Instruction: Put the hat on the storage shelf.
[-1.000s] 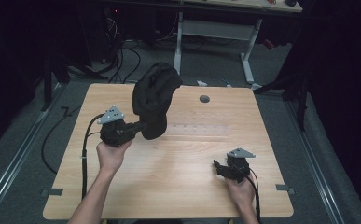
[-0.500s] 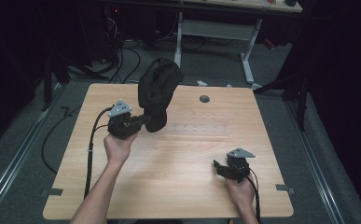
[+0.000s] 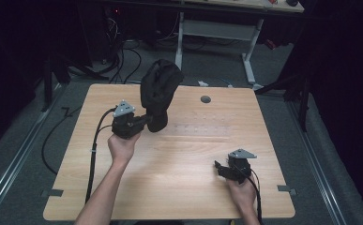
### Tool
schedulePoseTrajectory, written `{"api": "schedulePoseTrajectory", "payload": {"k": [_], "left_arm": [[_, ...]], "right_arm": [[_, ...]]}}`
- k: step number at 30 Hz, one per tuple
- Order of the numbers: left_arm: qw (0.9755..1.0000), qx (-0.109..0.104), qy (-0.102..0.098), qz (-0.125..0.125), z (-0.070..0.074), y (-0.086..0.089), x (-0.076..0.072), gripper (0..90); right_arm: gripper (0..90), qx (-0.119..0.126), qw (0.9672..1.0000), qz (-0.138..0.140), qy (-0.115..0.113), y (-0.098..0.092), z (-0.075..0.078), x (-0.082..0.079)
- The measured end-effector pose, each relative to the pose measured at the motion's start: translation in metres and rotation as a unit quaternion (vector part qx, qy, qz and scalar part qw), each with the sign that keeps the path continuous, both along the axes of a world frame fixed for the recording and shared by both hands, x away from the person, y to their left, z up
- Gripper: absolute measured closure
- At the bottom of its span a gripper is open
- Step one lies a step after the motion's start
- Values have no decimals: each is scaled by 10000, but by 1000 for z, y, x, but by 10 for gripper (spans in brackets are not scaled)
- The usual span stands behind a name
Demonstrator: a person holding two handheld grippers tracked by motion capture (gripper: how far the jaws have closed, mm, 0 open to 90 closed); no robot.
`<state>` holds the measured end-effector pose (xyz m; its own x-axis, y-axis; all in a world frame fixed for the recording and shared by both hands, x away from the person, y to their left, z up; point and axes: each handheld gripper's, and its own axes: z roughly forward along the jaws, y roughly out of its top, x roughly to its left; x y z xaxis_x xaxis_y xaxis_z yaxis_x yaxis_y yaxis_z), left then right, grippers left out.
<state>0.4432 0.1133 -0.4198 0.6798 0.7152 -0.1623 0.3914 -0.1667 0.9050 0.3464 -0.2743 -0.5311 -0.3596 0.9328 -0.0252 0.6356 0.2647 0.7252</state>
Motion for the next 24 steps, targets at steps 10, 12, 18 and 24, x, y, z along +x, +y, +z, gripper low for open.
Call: {"api": "schedulePoseTrajectory", "payload": {"k": [10,12,18,24], "left_arm": [[9999,52,123,1,-12,-4,3,864],[9998,65,163,-7,-14,-5,3,864],[9997,57,243,-13,-20,-4,4,863],[9996,17,281,-21,-24,-3,2,859]], "right_arm": [[345,8,10000,2,-4,0,0,0],[345,19,10000,-8,4,1,0,0],[345,14,10000,1,1,1,0,0],[345,15,10000,3,0,1,0,0]]}}
